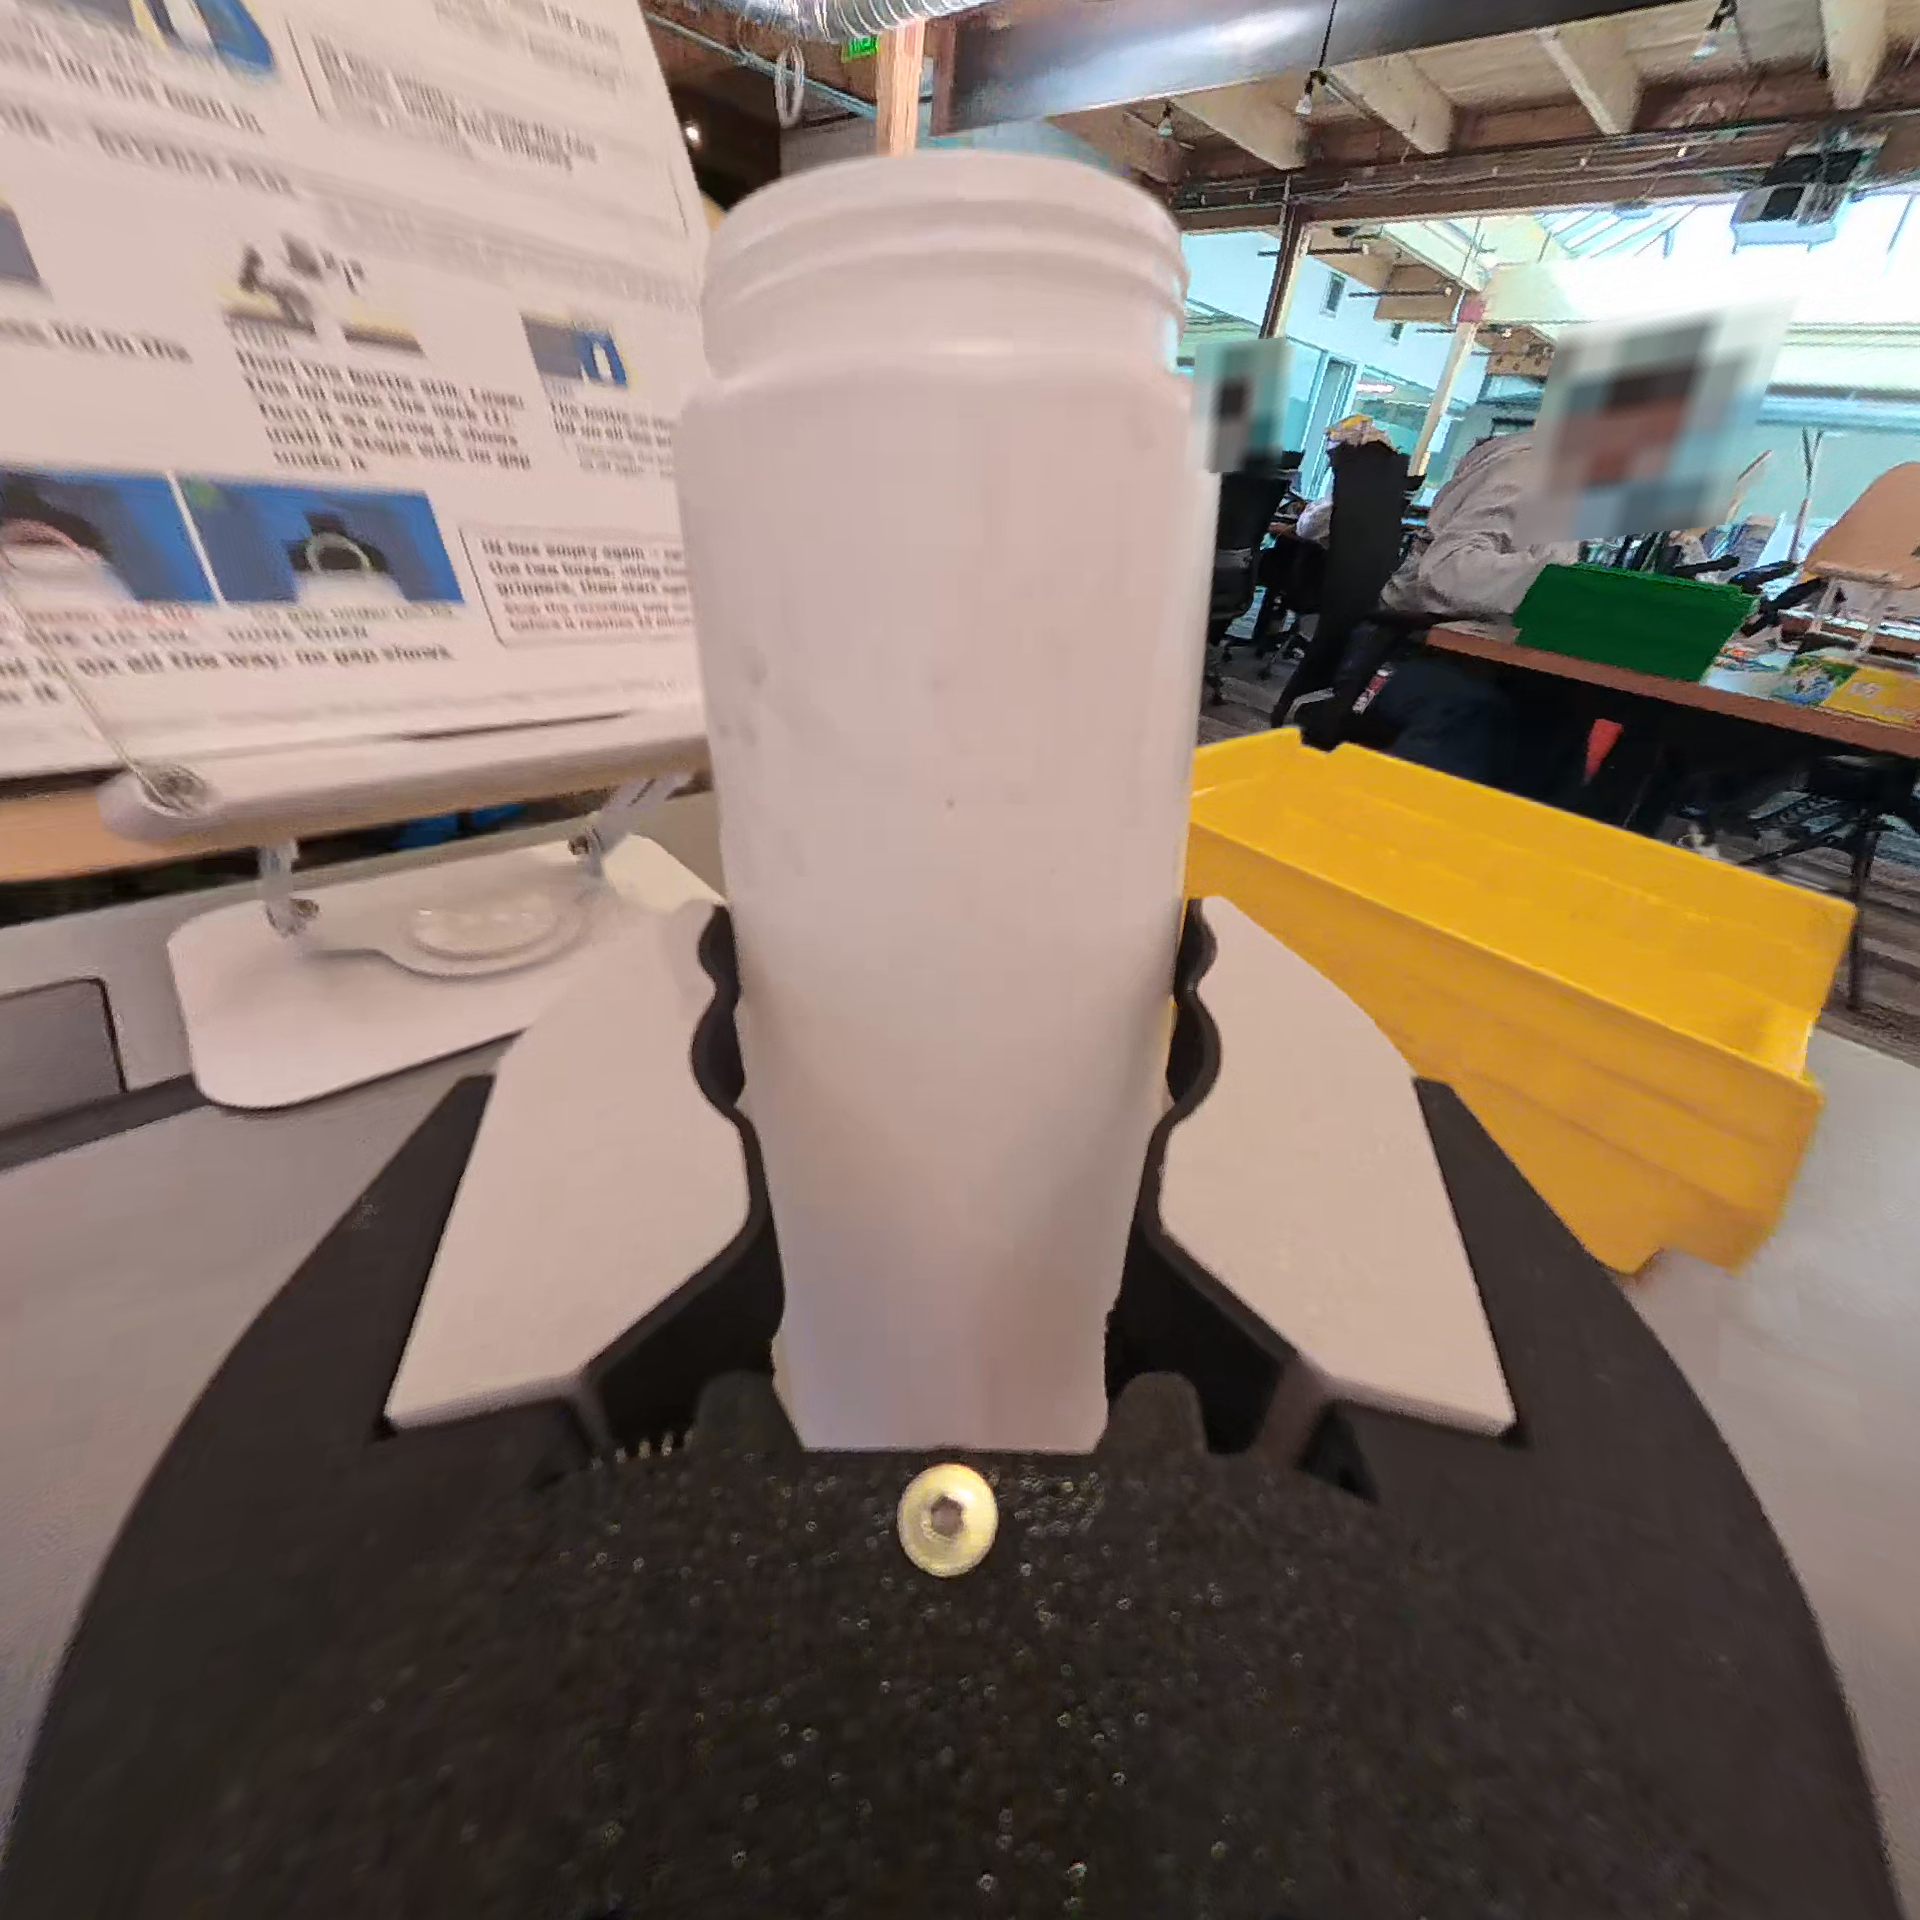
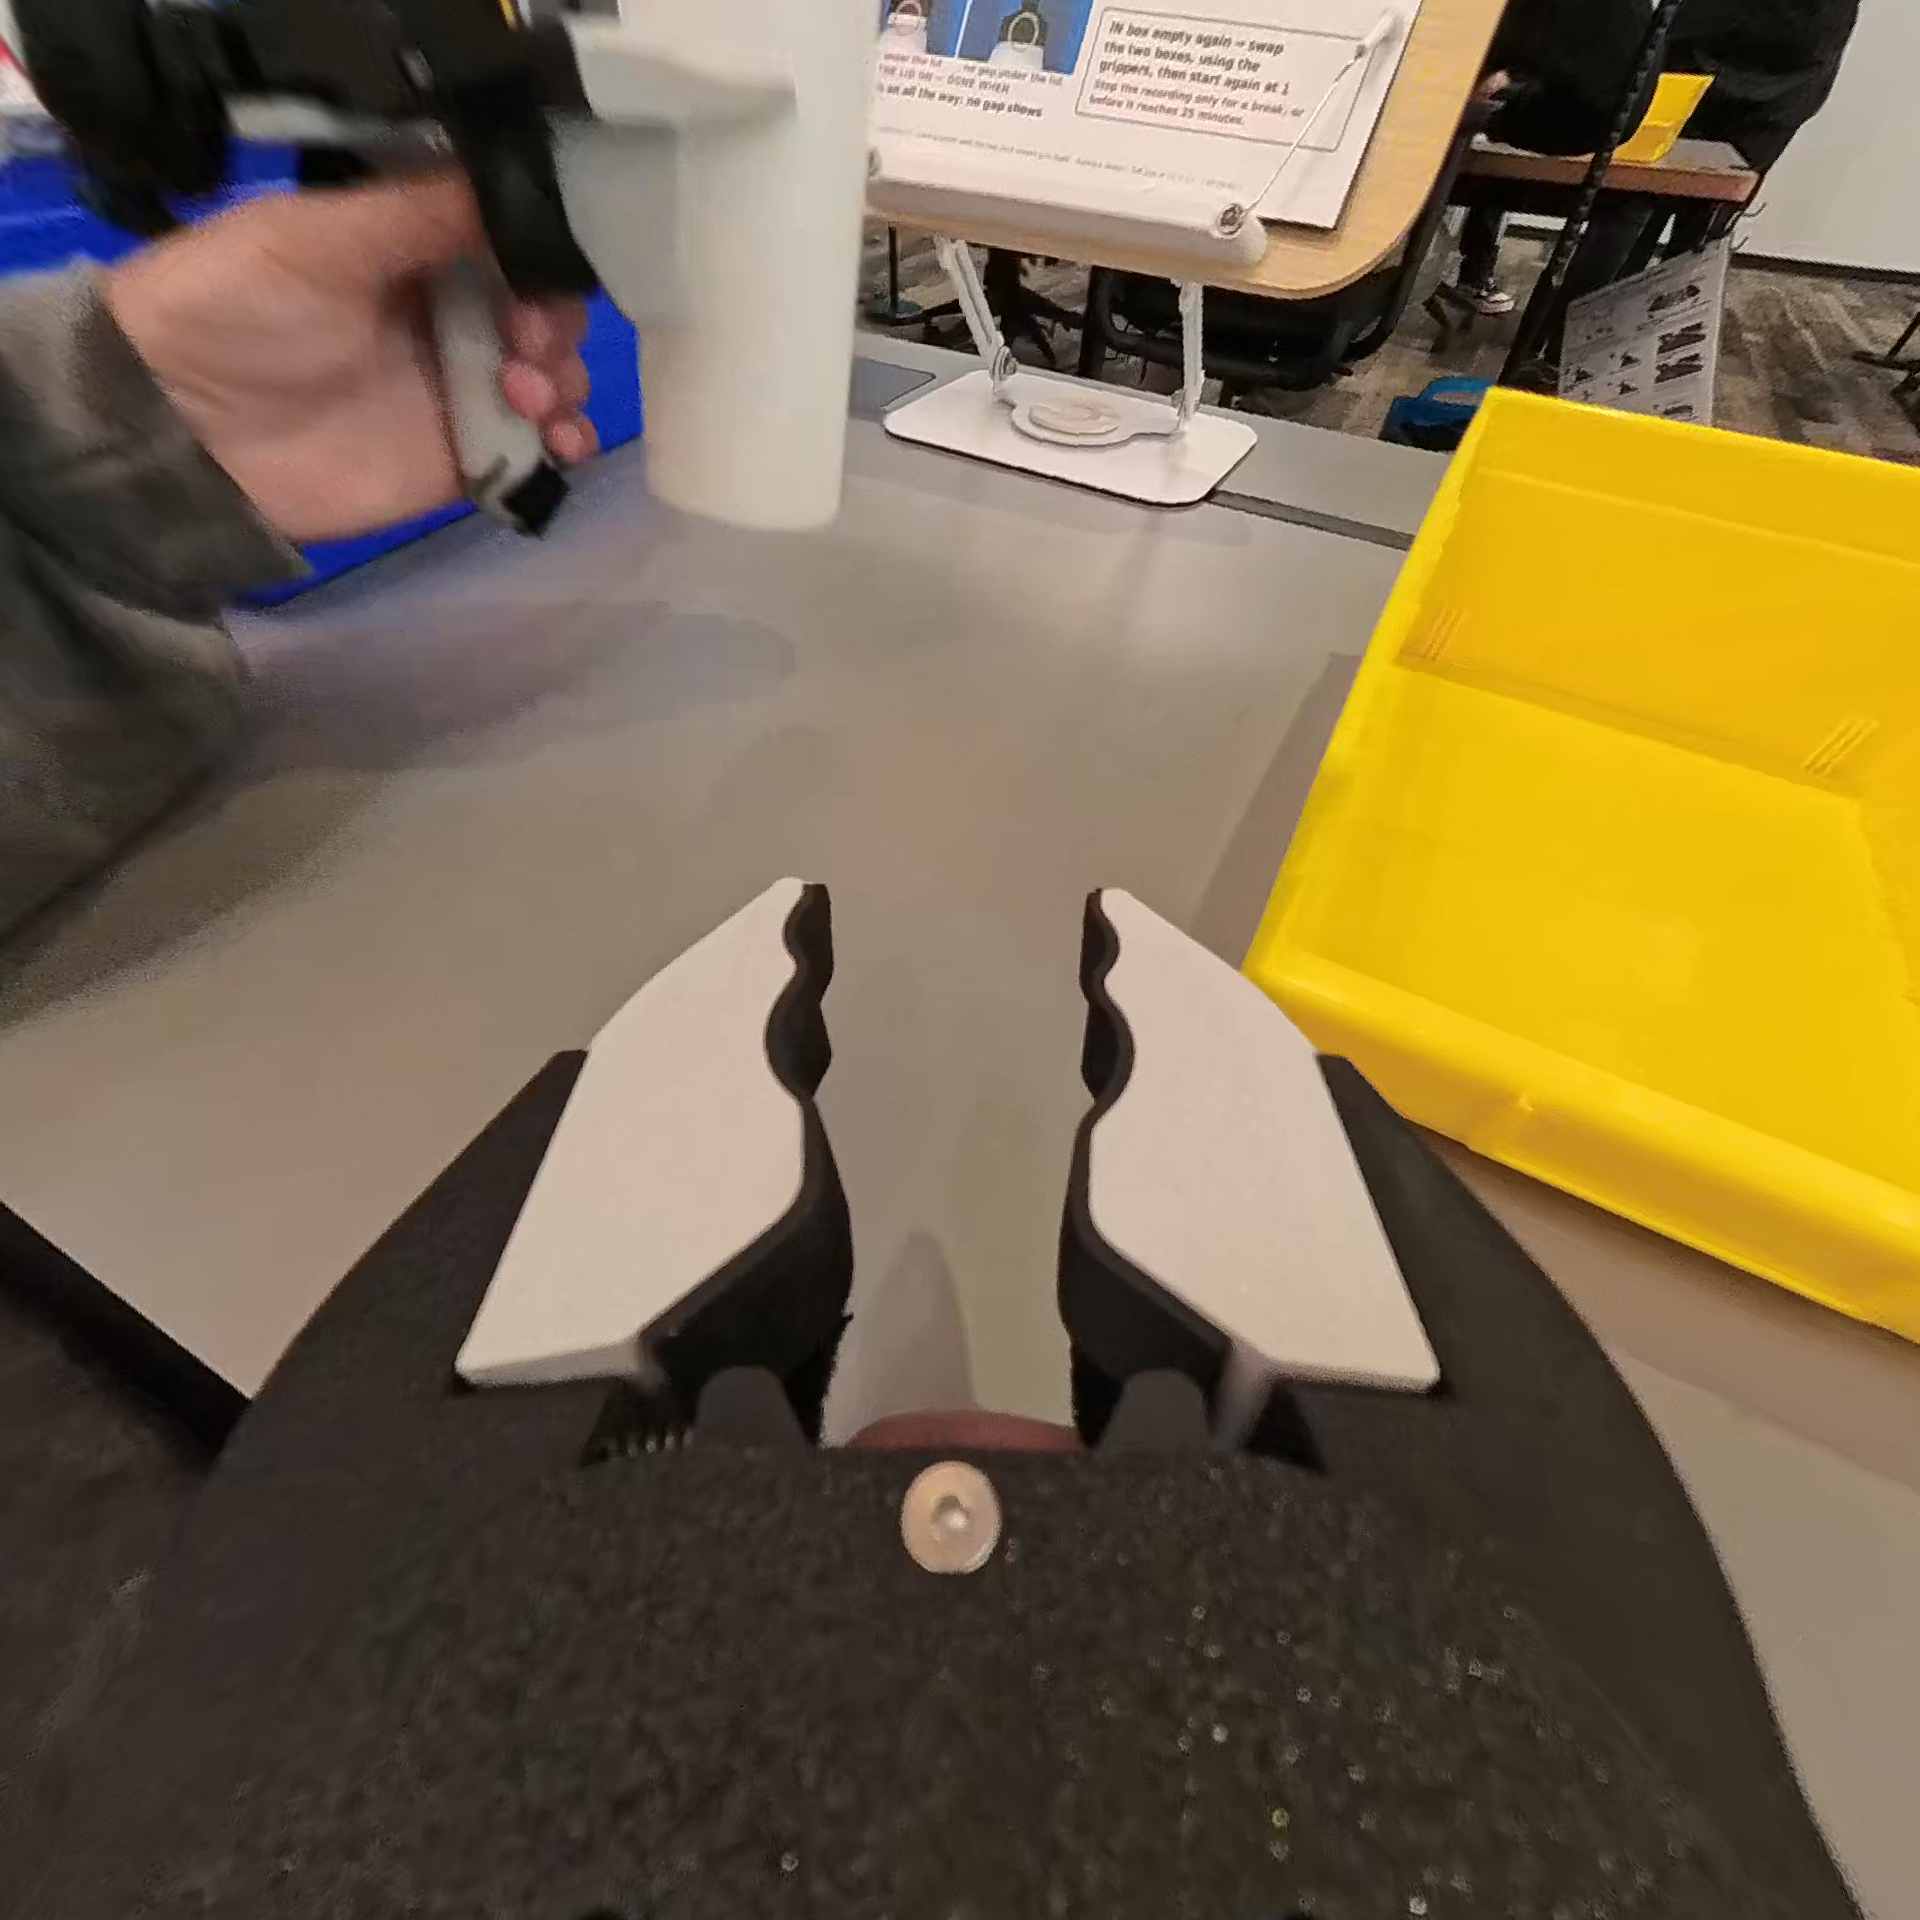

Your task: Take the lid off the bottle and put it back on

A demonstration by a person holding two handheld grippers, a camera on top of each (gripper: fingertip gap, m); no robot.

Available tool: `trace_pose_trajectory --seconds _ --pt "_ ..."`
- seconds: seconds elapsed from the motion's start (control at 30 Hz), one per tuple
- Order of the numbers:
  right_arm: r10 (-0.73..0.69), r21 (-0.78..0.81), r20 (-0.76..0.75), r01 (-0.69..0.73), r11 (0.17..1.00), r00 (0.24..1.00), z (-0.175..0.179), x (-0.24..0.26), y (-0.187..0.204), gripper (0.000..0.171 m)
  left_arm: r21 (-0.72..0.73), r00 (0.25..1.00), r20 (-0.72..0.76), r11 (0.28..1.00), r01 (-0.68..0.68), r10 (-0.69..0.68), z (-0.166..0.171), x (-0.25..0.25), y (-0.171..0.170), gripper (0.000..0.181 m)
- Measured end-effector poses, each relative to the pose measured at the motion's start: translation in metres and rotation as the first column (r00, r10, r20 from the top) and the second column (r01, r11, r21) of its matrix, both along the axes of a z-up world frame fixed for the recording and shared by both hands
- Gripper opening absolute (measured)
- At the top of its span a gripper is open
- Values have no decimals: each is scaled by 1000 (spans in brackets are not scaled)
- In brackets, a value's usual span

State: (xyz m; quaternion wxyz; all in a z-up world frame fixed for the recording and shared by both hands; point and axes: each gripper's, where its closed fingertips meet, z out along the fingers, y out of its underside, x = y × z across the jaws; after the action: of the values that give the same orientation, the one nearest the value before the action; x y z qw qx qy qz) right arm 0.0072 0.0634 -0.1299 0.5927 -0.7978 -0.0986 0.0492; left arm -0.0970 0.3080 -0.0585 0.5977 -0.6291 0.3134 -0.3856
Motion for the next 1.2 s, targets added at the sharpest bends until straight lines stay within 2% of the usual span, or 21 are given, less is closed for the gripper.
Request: trace_pose_trajectory --seconds 0.2,0.27,0.3,0.37,0.5,0.6,0.7,0.83,0.87,0.9,1.03,1.1,1.2 --pt "55 19 -70 -54 998 996 4 -10 4 48 -6 1000 7 1000 22 -22 -39 14 3 80" --pt "139 69 -148 -129 989 979 18 -26 17 52 16 999 17 999 30 -30 -44 14 0 80" --pt "193 87 -189 -179 980 963 27 -36 28 61 24 999 25 999 35 -36 -44 14 -1 80" --pt "273 111 -231 -253 961 934 49 -50 55 75 38 999 4 998 49 -50 -44 15 -5 80" --pt "354 173 -260 -318 932 898 91 -67 140 99 102 997 -44 992 67 -63 -46 19 -15 80" --pt "409 143 -284 -384 912 867 90 -83 197 113 98 998 -47 994 56 -52 -47 18 -15 80" --pt "479 93 -284 -473 876 831 68 -102 225 123 79 998 -42 996 47 -43 -48 15 -15 80" --pt "558 121 -239 -546 829 794 66 -116 246 117 85 996 -91 996 26 -18 -52 14 -14 80" --pt "626 123 -221 -615 779 748 66 -124 241 95 76 996 -90 997 9 -2 -53 13 -12 80" --pt "652 112 -196 -644 757 732 64 -127 240 90 73 996 -90 997 2 4 -53 12 -11 80" --pt "688 147 -174 -672 725 704 63 -125 242 89 61 990 -140 998 -25 34 -58 8 -12 76" --pt "692 180 -176 -669 722 700 64 -124 243 88 56 982 -176 997 -57 66 -59 -1 -15 81" --pt "699 194 -170 -672 715 694 64 -124 243 88 25 983 -168 997 -67 70 -45 -21 -42 84"
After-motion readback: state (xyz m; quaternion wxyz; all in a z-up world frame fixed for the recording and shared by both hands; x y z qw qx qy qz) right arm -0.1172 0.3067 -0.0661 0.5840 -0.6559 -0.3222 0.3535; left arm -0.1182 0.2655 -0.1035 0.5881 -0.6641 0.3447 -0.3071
